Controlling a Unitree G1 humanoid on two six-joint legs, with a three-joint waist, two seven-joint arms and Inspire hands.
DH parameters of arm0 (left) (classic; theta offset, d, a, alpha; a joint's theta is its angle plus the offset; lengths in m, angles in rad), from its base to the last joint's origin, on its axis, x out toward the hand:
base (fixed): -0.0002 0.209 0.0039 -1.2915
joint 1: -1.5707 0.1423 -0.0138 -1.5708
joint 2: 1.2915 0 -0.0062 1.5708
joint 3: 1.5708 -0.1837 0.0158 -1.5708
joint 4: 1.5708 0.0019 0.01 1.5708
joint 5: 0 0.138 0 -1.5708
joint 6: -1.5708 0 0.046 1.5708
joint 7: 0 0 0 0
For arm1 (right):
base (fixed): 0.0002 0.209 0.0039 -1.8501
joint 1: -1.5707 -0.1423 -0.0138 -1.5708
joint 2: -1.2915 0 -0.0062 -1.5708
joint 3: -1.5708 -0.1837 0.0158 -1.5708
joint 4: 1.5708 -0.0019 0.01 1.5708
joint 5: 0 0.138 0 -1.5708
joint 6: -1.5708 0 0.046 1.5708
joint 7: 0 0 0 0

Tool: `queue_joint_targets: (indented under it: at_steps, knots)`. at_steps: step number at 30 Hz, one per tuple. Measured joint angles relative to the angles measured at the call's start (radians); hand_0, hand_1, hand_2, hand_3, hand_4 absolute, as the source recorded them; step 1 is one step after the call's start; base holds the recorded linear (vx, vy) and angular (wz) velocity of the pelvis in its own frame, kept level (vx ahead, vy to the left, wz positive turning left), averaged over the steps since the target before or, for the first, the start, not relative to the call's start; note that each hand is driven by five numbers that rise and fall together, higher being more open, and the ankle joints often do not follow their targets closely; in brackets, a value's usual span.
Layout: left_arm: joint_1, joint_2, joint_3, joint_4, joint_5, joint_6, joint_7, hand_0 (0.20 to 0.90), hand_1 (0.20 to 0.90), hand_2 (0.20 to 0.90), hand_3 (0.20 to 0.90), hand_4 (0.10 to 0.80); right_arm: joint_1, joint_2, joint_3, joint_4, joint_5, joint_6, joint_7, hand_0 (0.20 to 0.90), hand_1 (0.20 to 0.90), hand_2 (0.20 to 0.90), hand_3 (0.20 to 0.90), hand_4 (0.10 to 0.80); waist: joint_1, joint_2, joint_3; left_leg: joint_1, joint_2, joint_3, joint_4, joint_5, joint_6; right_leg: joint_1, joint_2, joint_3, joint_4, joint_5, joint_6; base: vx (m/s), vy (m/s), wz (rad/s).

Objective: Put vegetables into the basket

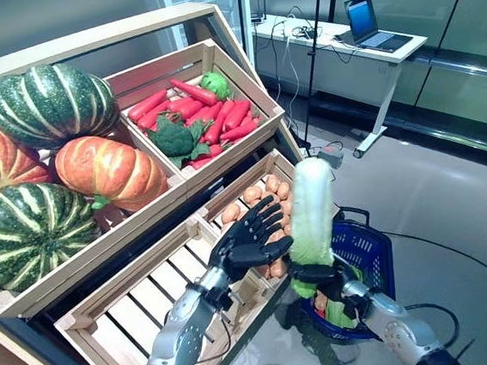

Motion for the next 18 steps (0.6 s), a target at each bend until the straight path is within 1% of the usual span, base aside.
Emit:
queue_joint_targets:
  at_steps: [2, 6, 12, 15, 18]
  knots:
    - [0.024, 0.001, 0.03, 0.039, 0.0, 0.0, 0.001, 0.9, 0.9, 0.9, 0.9, 0.8, 0.021, 0.01, -0.039, 0.044, 0.0, -0.024, -0.001, 0.3, 0.3, 0.3, 0.3, 0.4, -0.004, -0.002, -0.004, -0.002, 0.001, 0.013, 0.0, 0.0, 0.0, -0.006, 0.001, 0.006, 0.0, 0.003, -0.001, -0.018, -0.003, -0.13]
    - [0.044, -0.001, 0.044, 0.061, -0.01, 0.0, 0.005, 0.9, 0.9, 0.9, 0.9, 0.8, 0.07, 0.026, -0.065, 0.146, 0.004, -0.031, -0.012, 0.3, 0.3, 0.3, 0.3, 0.4, -0.004, -0.004, -0.008, -0.003, 0.002, 0.015, -0.006, 0.0, 0.0, -0.008, 0.0, 0.009, 0.0, 0.004, 0.0, -0.002, -0.002, -0.01]
    - [0.08, -0.019, 0.059, 0.101, -0.022, -0.002, 0.042, 0.9, 0.9, 0.9, 0.9, 0.8, 0.154, 0.053, -0.068, 0.165, 0.045, -0.043, -0.058, 0.3, 0.3, 0.3, 0.3, 0.4, -0.009, 0.003, -0.012, -0.01, 0.002, 0.019, -0.006, -0.001, 0.001, -0.02, -0.001, 0.022, -0.001, 0.009, 0.002, -0.027, -0.027, -0.05]
    - [0.089, -0.026, 0.058, 0.108, -0.022, -0.003, 0.06, 0.9, 0.9, 0.9, 0.9, 0.8, 0.152, 0.055, -0.07, 0.171, 0.082, -0.082, -0.084, 0.3, 0.3, 0.3, 0.3, 0.4, -0.007, 0.005, -0.012, -0.021, 0.002, 0.02, -0.006, 0.0, 0.002, -0.032, -0.002, 0.023, -0.004, 0.011, 0.003, -0.008, -0.023, -0.01]
    - [0.095, -0.026, 0.055, 0.109, -0.019, -0.006, 0.085, 0.9, 0.9, 0.9, 0.9, 0.8, 0.131, 0.055, -0.094, 0.174, 0.081, -0.132, -0.13, 0.3, 0.3, 0.3, 0.3, 0.4, -0.004, 0.01, -0.011, -0.025, 0.001, 0.017, -0.006, 0.0, 0.002, -0.033, -0.003, 0.022, -0.004, 0.013, 0.003, 0.03, -0.063, 0.02]
